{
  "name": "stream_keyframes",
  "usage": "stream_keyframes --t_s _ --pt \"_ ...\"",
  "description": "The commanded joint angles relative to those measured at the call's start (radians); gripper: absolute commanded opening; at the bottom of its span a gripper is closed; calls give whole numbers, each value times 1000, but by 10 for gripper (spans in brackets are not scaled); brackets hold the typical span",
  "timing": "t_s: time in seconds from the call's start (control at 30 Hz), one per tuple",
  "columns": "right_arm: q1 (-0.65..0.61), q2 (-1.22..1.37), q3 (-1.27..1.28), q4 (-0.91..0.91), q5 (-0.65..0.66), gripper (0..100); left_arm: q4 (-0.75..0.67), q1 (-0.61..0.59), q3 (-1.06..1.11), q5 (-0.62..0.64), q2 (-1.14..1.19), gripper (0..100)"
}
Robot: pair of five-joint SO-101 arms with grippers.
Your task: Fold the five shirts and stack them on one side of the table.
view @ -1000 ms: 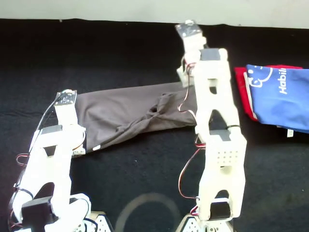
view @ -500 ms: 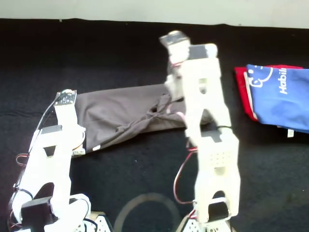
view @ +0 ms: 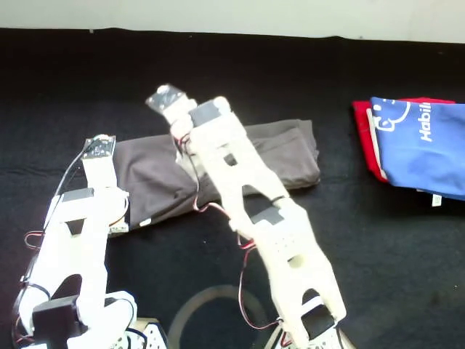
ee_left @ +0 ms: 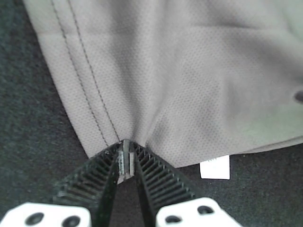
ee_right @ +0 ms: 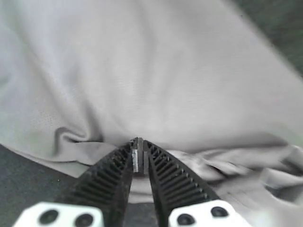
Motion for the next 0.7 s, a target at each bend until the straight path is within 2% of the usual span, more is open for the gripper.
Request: stream_keyframes --t_s 0.0,0.33,0.5,0.67 --pt "-45 8 -7 82 -9 7 6 -13 -18 9 12 9" --pt "-33 -5 -59 200 -8 7 6 -13 -18 9 12 9" --pt "31 -85 -180 213 -8 7 6 -13 -18 9 12 9" --pt "143 -170 -182 213 -8 7 6 -13 -18 9 12 9"
